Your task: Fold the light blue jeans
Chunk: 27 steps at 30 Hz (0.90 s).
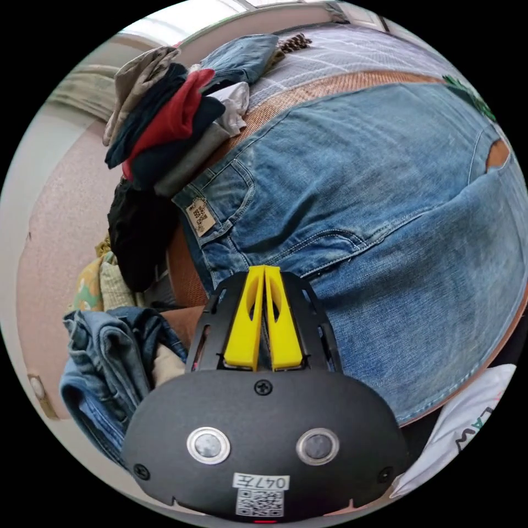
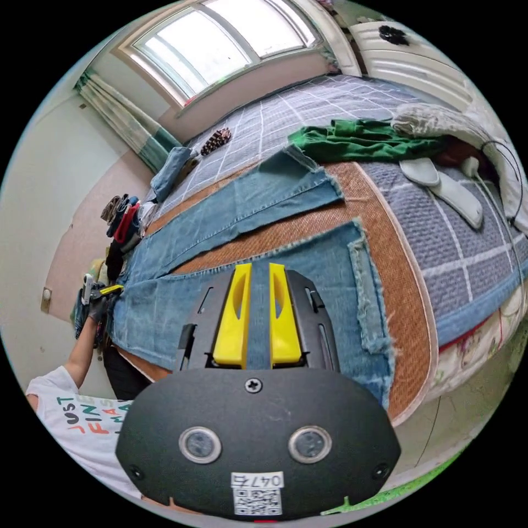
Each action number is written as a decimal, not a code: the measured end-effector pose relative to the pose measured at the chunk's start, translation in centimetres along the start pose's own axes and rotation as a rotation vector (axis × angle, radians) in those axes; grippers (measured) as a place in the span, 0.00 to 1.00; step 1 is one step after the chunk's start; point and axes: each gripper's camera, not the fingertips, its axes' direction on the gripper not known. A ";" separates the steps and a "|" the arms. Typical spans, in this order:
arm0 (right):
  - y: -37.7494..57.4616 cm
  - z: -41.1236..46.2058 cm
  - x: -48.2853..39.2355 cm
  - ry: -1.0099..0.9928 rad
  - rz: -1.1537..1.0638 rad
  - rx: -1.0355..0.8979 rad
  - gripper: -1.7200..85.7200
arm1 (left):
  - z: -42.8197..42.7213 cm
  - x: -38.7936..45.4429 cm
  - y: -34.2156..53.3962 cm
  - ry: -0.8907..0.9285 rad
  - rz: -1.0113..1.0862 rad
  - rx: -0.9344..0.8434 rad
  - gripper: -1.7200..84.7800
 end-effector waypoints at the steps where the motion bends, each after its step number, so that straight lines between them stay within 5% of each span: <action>1: -3.6 1.4 -1.0 0.004 -0.035 -0.015 0.03 | -0.2 -0.7 0.0 0.029 -0.027 0.006 0.01; 12: -26.2 13.2 -5.9 0.475 -0.200 -0.214 0.01 | -1.9 -3.0 -1.7 0.038 0.090 -0.030 0.01; 24: -23.6 3.8 -3.3 0.526 -0.150 -0.172 0.01 | -1.0 -8.5 1.8 0.138 0.169 0.070 0.01; 27: -25.0 -4.8 -4.2 0.272 -0.108 0.078 0.01 | -0.3 -10.9 3.1 0.167 0.095 0.058 0.01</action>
